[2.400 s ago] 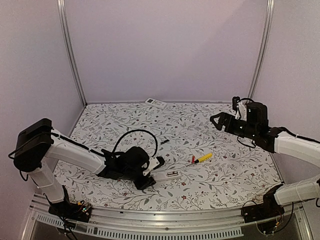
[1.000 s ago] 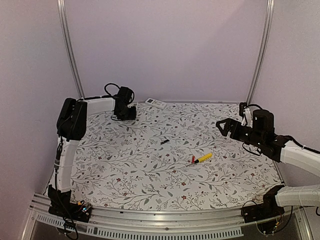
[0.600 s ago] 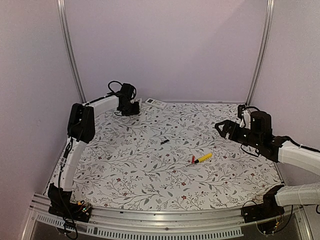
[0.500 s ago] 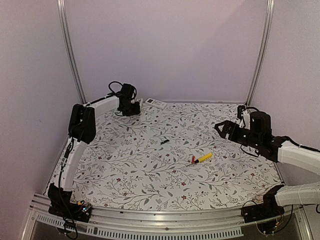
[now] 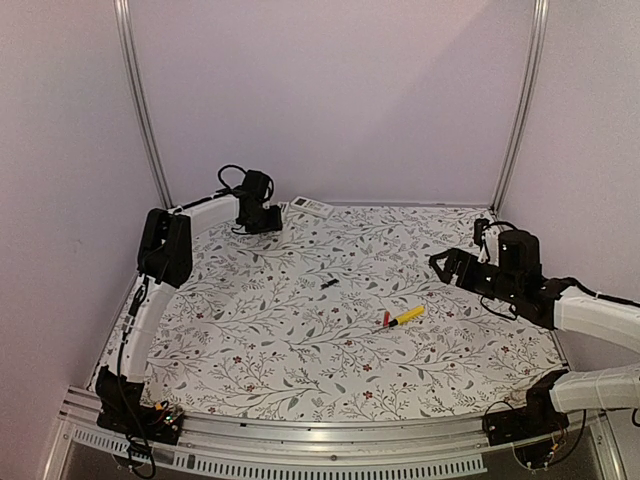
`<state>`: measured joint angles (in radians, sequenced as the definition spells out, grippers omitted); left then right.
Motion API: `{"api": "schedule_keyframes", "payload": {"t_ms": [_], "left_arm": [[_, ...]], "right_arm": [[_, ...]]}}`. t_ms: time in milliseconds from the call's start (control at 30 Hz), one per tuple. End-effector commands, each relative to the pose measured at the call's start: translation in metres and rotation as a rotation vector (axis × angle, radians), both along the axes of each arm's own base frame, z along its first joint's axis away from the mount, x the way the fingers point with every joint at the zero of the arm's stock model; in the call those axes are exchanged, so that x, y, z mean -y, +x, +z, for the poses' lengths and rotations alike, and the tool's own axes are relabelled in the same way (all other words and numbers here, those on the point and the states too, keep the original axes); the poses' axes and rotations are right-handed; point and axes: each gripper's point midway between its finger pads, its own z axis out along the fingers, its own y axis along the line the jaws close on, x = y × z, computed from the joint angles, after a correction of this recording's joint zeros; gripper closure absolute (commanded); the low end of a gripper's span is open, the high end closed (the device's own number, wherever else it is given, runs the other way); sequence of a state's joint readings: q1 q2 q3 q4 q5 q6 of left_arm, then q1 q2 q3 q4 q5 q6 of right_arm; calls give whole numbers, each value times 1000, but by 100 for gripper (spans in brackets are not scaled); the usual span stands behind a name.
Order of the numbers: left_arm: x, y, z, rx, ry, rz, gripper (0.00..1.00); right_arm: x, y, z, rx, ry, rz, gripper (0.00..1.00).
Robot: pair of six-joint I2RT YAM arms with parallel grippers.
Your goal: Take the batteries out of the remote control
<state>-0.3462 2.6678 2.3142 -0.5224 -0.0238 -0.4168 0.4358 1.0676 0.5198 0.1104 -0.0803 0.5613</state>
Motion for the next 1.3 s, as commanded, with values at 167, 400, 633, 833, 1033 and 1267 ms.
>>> {"api": "schedule_keyframes", "payload": {"t_ms": [167,400,633,833,1033,1267], "left_arm": [[9,-3,-6,19,36,-27,63],[22,7,0,49,-12,-36,64],[47,9,7,66,-80,-91,64],[62,3,3,54,-101,-119,64],[83,-7,5,56,-102,-207,64],[73,-6,16,81,-30,-149,66]], "right_arm": [[6,-4,-3,10,10,-19,3],[9,-9,-7,3,19,-29,3],[12,-13,-7,0,28,-42,3],[15,-18,-6,-2,28,-50,3],[21,-23,-8,-2,21,-66,3],[19,-15,2,7,16,-72,3]]}}
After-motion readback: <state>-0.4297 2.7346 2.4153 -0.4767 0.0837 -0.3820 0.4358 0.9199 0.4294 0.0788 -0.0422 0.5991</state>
